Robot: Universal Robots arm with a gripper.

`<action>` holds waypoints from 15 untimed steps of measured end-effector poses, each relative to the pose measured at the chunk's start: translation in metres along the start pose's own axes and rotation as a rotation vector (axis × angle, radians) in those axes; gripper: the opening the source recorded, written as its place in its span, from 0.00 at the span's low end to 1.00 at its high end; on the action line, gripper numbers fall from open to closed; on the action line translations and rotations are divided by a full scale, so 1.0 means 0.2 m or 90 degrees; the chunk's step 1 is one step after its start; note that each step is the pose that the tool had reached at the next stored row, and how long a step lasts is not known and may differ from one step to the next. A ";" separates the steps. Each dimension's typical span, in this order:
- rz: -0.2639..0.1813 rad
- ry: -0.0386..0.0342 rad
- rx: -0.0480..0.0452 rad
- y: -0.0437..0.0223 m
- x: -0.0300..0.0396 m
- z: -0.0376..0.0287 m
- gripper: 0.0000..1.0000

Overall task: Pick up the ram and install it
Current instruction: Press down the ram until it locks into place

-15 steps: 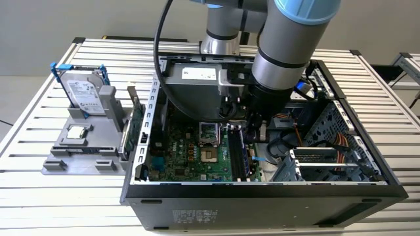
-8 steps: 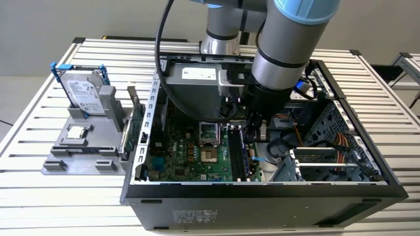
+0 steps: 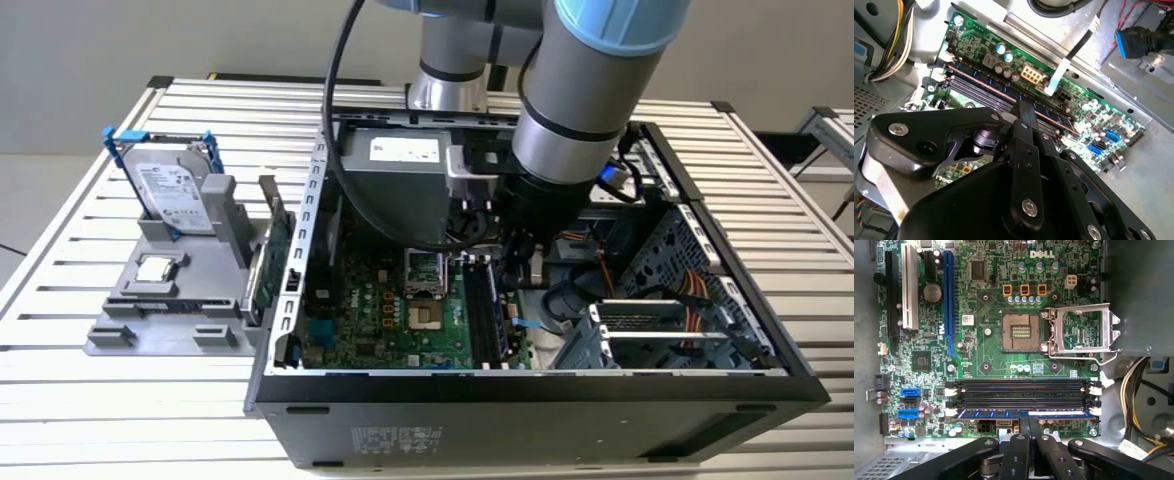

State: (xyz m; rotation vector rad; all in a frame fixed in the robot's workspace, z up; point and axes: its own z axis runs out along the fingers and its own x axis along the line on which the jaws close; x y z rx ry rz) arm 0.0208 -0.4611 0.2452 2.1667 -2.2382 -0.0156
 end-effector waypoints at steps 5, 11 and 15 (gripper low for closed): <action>0.000 -0.0001 -0.0003 -0.004 -0.030 0.025 0.00; 0.000 0.0001 -0.0013 -0.005 -0.033 0.027 0.00; 0.000 0.0001 -0.0015 -0.005 -0.034 0.055 0.00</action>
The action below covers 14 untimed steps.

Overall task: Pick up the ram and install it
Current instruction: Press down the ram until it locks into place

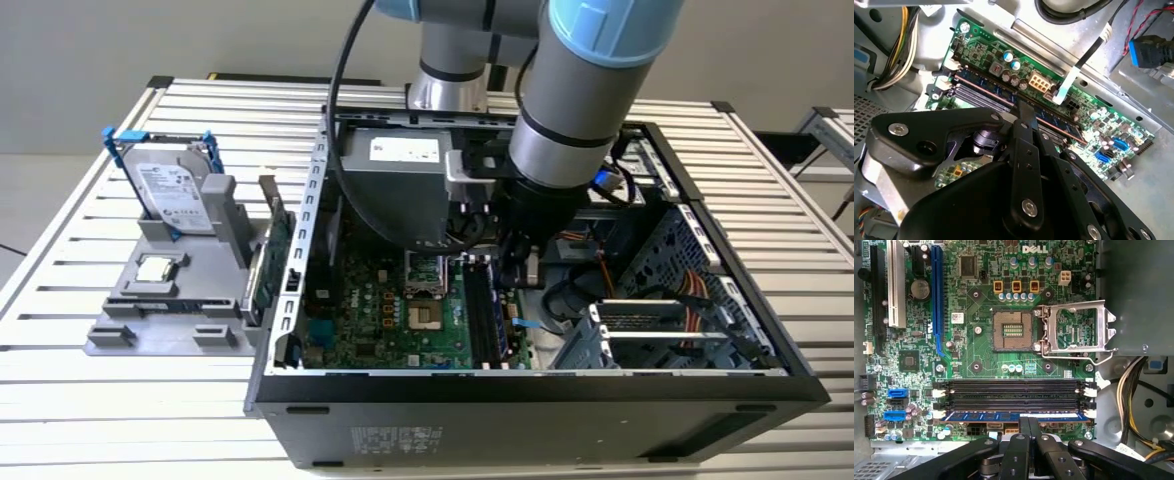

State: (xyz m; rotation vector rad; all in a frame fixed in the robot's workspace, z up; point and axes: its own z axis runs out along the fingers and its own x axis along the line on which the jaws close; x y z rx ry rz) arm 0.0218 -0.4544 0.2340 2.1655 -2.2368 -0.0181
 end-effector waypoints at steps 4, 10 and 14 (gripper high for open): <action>0.000 -0.0001 -0.0003 -0.001 0.000 0.043 0.00; 0.000 0.0003 -0.0004 -0.002 0.000 0.072 0.00; 0.000 0.0004 -0.0004 -0.002 -0.001 0.079 0.00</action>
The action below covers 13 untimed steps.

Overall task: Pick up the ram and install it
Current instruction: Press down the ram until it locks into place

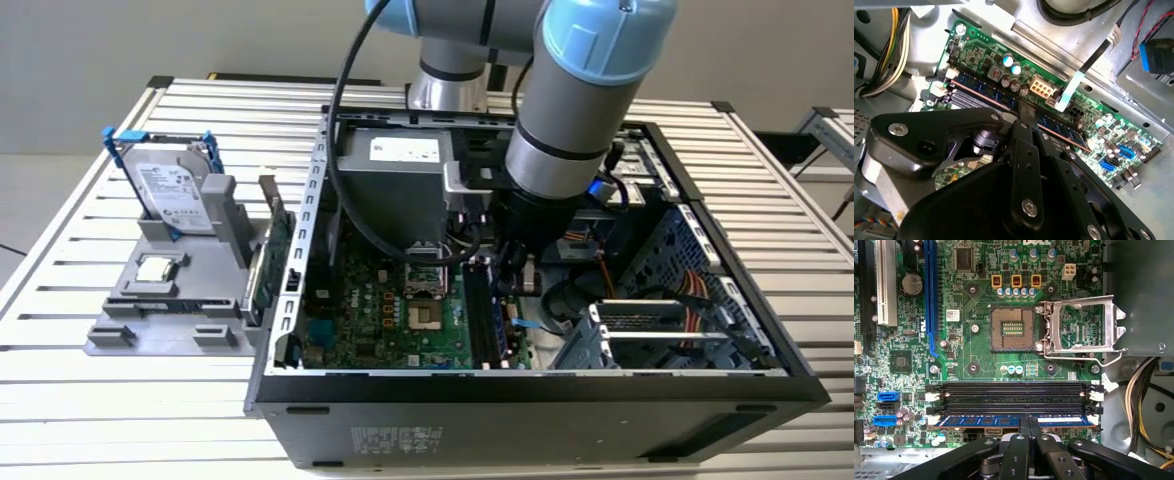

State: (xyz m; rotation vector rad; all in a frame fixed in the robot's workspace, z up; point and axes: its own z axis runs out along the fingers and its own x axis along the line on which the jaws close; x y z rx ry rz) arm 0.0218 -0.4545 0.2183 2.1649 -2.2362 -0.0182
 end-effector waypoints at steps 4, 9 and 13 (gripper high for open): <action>0.000 0.0004 -0.0001 0.000 -0.001 -0.003 0.00; 0.000 -0.0007 -0.0006 0.003 0.001 -0.098 0.00; 0.000 -0.0005 -0.0008 0.005 0.002 -0.182 0.00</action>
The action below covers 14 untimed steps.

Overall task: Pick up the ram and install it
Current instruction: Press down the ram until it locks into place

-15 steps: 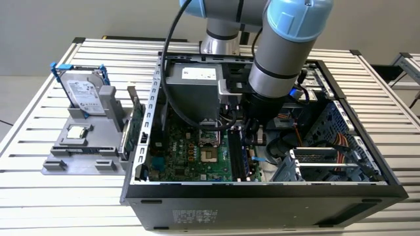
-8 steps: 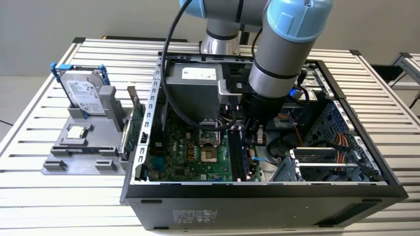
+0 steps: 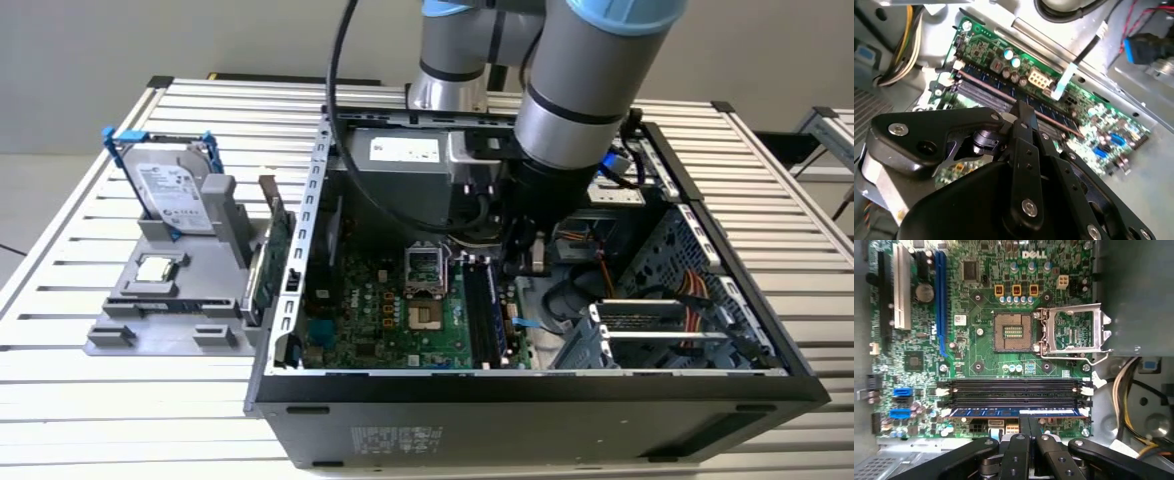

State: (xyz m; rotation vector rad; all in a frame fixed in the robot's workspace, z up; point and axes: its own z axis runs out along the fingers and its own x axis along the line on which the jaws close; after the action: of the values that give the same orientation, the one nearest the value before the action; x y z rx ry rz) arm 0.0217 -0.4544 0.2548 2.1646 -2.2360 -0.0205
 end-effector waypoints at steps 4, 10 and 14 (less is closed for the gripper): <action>0.000 0.0000 0.0000 0.002 0.001 -0.063 0.00; 0.000 0.0005 0.0000 0.004 0.002 -0.139 0.00; 0.000 0.0007 0.0000 0.005 0.002 -0.171 0.00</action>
State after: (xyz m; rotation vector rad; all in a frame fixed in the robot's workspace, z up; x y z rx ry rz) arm 0.0217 -0.4544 0.2891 2.1640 -2.2355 -0.0193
